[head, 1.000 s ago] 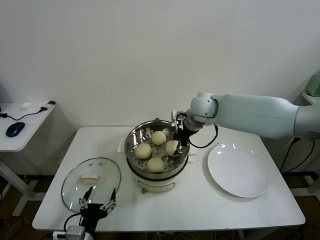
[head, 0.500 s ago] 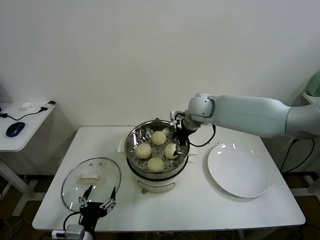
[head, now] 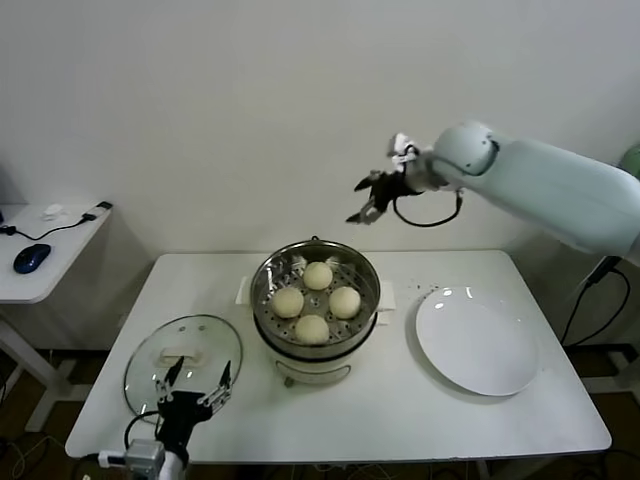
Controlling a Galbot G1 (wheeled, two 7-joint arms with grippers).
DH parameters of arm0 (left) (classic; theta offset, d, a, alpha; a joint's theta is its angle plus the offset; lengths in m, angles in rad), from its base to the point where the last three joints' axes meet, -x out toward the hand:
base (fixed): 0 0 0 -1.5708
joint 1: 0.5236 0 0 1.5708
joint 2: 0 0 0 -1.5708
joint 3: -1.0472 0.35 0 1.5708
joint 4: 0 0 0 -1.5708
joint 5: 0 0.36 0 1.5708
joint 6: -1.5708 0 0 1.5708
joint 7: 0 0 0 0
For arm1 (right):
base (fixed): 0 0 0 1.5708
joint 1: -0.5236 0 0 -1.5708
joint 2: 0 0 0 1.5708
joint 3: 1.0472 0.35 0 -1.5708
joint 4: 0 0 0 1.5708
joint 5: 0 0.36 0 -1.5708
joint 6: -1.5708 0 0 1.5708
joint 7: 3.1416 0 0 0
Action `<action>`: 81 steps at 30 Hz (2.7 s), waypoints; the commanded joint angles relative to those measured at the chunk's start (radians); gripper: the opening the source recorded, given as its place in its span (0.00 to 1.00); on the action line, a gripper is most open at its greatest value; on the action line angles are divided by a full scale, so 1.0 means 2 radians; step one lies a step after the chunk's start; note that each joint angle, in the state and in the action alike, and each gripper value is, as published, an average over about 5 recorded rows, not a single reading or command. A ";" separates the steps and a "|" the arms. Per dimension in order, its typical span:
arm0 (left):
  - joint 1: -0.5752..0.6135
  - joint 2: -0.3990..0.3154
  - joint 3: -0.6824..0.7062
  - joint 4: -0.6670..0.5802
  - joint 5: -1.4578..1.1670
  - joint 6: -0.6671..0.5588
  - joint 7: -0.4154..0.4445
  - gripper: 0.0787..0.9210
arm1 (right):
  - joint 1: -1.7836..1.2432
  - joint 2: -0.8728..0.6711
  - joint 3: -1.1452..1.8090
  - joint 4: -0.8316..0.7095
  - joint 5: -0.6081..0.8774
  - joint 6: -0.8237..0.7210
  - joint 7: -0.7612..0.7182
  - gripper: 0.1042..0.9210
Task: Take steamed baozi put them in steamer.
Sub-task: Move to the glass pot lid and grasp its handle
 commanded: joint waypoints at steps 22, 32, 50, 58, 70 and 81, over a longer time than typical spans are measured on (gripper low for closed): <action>-0.052 0.011 -0.011 0.056 0.051 -0.045 0.011 0.88 | -0.991 0.065 0.869 0.075 -0.138 0.389 0.147 0.88; -0.055 0.006 -0.017 0.090 0.139 -0.106 -0.020 0.88 | -1.003 0.151 0.837 0.106 -0.162 0.428 0.158 0.88; -0.042 0.089 -0.026 0.209 0.658 -0.142 -0.171 0.88 | -1.008 0.192 0.830 0.159 -0.224 0.327 0.214 0.88; -0.077 0.089 -0.029 0.303 0.696 -0.117 -0.205 0.88 | -1.007 0.202 0.834 0.168 -0.227 0.316 0.220 0.88; -0.135 0.084 -0.017 0.360 0.682 -0.119 -0.213 0.88 | -1.012 0.206 0.841 0.170 -0.230 0.316 0.221 0.88; -0.175 0.074 -0.008 0.370 0.681 -0.100 -0.209 0.86 | -1.014 0.209 0.852 0.162 -0.235 0.315 0.215 0.88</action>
